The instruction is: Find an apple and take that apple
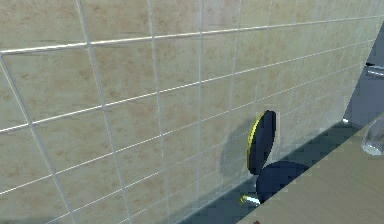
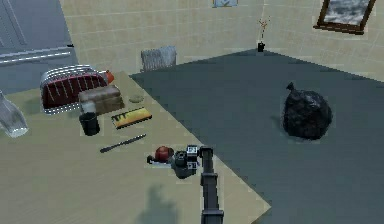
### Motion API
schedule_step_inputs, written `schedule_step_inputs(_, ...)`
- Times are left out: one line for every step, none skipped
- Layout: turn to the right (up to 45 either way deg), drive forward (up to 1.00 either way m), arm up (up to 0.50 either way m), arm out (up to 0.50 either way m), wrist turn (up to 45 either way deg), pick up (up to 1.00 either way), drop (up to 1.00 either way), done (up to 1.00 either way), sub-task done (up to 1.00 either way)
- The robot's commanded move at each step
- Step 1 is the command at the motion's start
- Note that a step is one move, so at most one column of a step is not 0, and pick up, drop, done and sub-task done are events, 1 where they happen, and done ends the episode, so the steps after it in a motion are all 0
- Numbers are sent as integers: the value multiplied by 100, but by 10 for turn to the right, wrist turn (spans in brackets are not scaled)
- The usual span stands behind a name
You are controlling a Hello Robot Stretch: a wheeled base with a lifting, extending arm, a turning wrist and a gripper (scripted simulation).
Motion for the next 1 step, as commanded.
schedule_step_inputs(0, 0, 10, 0, 0, 0, 0, 0, 0)
